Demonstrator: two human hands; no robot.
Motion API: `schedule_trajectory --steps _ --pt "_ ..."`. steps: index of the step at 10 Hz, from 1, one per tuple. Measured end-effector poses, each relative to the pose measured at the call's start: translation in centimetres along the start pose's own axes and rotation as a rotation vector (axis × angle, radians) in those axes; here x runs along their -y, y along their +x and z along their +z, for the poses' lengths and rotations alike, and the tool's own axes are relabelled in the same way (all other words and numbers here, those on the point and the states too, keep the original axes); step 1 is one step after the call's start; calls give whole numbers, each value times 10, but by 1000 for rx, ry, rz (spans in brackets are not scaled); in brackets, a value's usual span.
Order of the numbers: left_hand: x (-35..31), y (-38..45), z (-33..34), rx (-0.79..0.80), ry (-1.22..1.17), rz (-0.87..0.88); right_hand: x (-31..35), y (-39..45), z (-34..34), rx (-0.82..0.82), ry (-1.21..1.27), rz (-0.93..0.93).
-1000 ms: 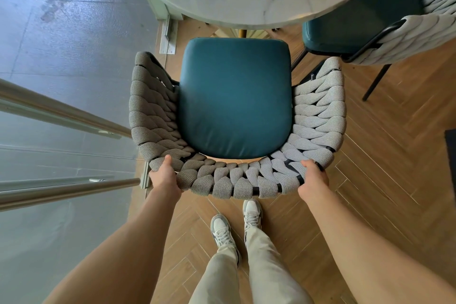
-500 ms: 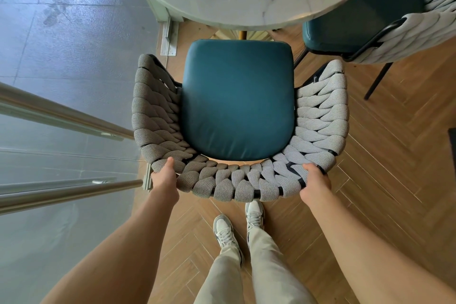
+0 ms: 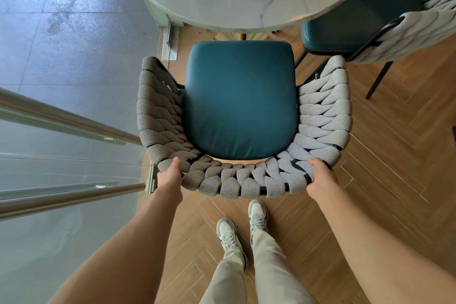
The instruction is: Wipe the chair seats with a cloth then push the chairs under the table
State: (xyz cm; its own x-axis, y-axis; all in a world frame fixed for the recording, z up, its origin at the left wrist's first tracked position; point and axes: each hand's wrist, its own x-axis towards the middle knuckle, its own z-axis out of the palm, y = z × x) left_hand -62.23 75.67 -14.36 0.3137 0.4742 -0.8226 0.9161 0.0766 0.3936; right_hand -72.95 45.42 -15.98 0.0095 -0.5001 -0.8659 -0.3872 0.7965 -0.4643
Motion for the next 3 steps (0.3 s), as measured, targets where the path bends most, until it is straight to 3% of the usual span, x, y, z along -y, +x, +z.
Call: schedule_trajectory --steps 2,3 --pt "2 -12 -4 13 26 99 4 0 0 -65 -179 -60" --pt "13 -17 -7 -112 75 282 7 -22 -2 -226 -332 -387"
